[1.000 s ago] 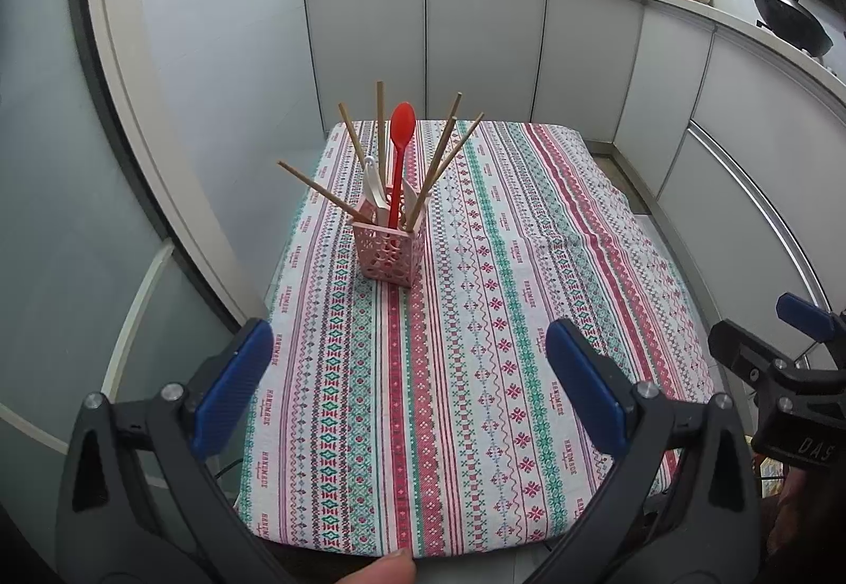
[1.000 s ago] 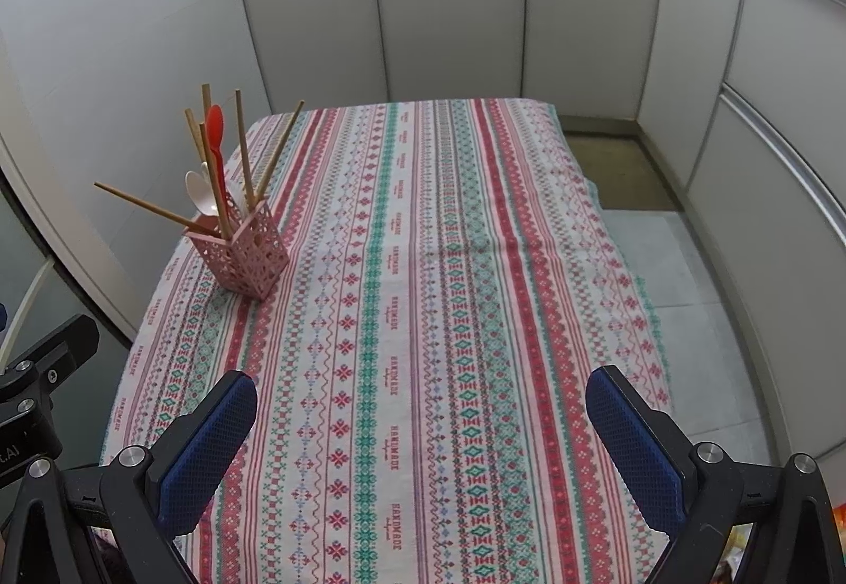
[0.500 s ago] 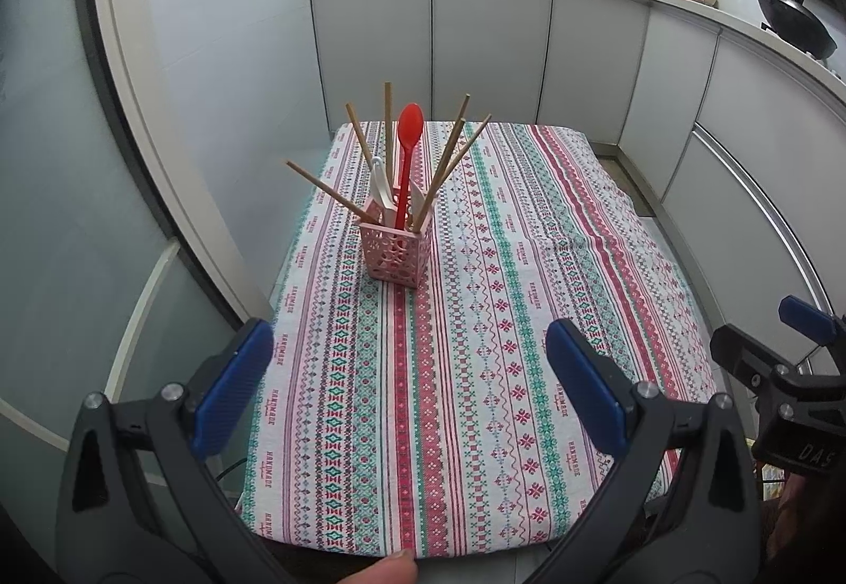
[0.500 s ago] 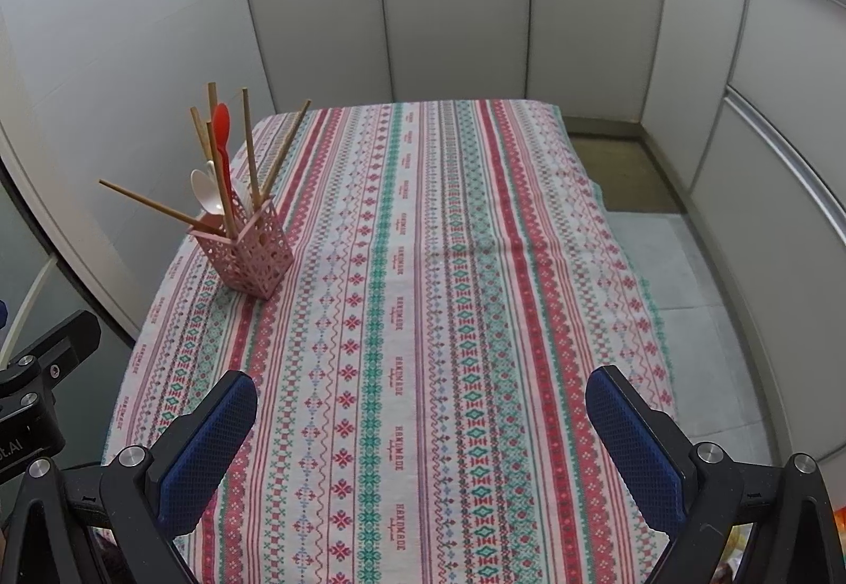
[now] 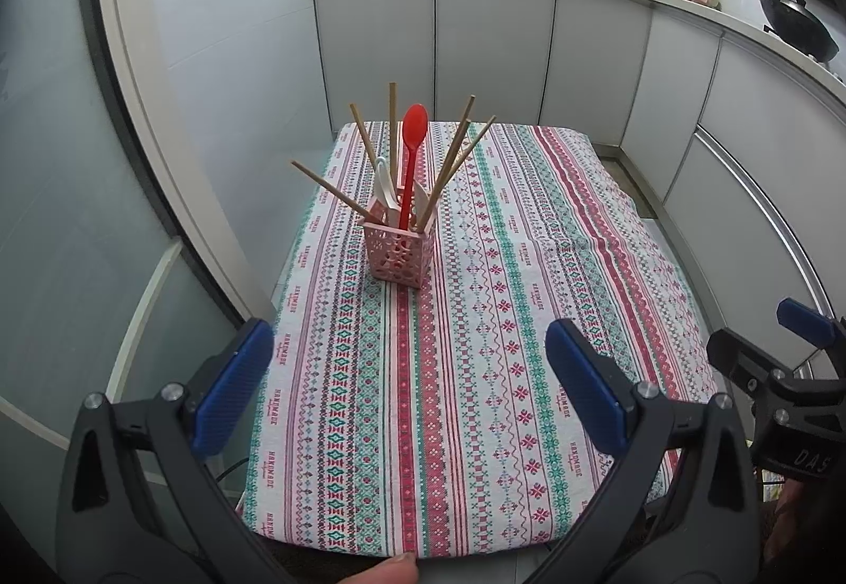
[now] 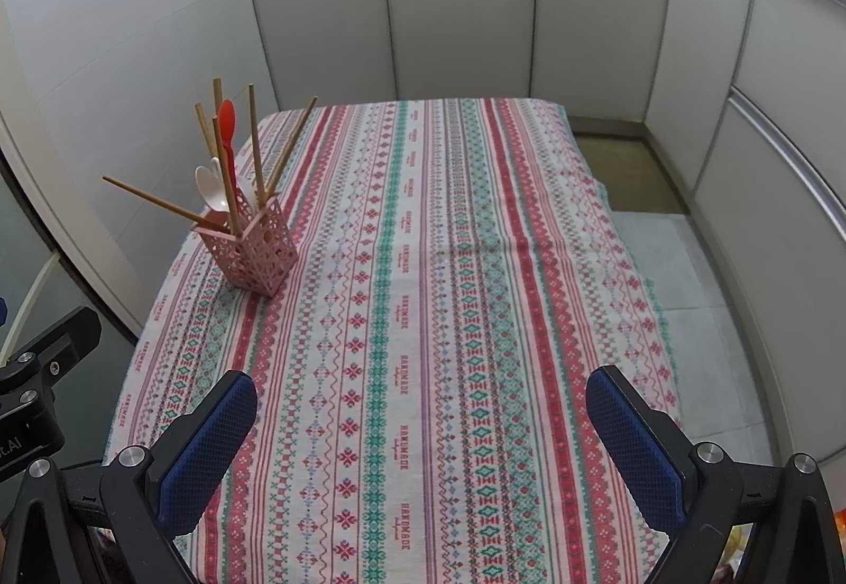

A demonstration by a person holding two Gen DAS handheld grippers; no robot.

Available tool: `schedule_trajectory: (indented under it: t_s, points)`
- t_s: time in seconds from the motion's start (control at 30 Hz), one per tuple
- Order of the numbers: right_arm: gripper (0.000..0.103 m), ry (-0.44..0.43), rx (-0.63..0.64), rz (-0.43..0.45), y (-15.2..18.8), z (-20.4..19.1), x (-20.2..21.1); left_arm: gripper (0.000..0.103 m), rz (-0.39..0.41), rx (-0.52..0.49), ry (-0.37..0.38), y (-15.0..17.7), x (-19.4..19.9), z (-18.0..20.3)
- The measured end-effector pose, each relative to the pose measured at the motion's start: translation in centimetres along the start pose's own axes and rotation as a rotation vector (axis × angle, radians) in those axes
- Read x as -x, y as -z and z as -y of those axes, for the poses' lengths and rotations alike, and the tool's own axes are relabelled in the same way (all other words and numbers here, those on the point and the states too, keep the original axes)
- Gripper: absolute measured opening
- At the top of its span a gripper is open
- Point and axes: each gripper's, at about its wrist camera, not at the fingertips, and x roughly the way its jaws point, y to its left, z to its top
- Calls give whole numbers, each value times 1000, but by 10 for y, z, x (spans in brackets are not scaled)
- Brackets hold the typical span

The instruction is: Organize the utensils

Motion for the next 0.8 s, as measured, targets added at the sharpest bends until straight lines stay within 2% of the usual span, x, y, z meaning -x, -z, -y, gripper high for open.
schedule_trajectory:
  t_s: [0.8]
  points:
    - [102,-1,4,-4,-1,-1,-1,102,-9,10,13,1,-2,0]
